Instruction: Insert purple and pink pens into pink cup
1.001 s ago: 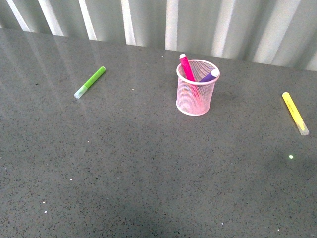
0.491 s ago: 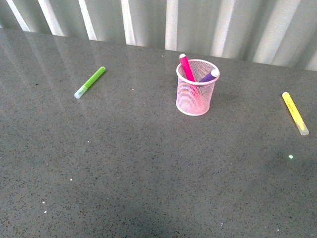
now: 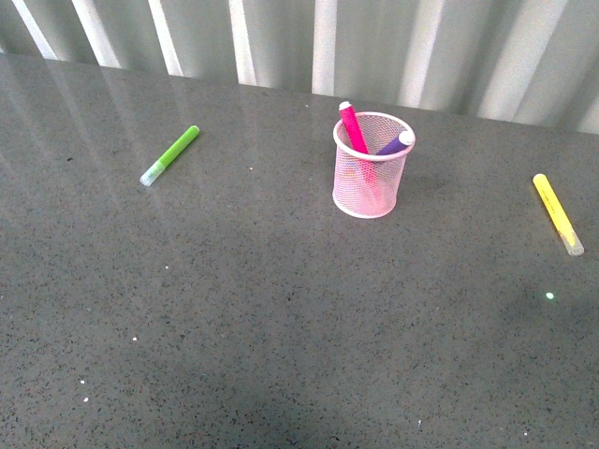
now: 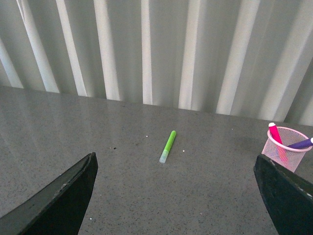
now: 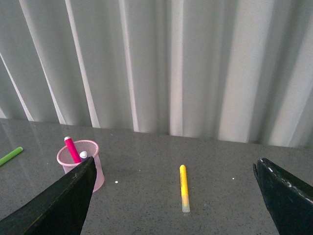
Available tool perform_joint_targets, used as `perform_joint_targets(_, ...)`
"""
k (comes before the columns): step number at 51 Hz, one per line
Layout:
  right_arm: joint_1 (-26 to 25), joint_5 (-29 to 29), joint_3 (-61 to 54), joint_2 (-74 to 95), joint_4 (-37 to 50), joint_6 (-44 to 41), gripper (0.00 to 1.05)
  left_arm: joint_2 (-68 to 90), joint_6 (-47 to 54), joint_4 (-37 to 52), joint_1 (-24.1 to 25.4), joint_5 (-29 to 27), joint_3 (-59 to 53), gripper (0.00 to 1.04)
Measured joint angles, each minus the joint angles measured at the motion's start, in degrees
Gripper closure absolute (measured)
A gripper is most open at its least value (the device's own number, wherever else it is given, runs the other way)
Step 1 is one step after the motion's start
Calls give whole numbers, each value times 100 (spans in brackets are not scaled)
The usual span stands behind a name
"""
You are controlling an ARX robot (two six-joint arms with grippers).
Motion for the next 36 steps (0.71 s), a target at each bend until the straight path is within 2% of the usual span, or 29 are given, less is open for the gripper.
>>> perform_joint_targets(36,0,0,0,0,0,0,7,0,0,0,0,0,0,7)
